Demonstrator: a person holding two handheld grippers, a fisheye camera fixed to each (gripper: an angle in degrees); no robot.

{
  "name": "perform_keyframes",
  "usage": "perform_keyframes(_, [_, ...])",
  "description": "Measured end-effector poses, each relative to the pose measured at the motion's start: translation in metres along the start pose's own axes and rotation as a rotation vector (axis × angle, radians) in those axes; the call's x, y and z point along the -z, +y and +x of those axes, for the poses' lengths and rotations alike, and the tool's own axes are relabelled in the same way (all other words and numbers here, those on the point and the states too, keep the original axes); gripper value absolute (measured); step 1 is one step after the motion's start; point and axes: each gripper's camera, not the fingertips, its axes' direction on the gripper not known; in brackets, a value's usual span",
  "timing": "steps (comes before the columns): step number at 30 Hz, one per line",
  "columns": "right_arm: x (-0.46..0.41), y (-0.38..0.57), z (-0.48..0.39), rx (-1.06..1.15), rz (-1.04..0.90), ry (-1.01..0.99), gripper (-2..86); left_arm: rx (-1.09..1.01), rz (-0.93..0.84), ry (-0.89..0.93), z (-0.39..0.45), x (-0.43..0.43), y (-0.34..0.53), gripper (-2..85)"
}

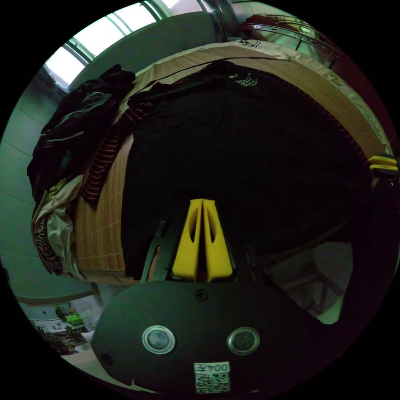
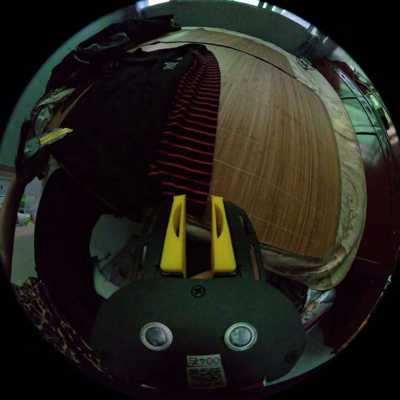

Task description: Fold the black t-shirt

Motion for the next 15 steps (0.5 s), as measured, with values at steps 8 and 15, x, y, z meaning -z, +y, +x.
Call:
perform_keyframes(8, [0.005, 0.015, 0.005, 0.055, -0.015, -0.051, 0.4, -0.031, -0.006, -0.028, 0.005, 0.001, 0.001, 0.4])
perform_keyframes(15, [0.038, 0.010, 0.050, 0.088, 0.030, 0.173, -0.6, -0.037, -0.016, -0.009, -0.002, 0.000, 0.005, 0.4])
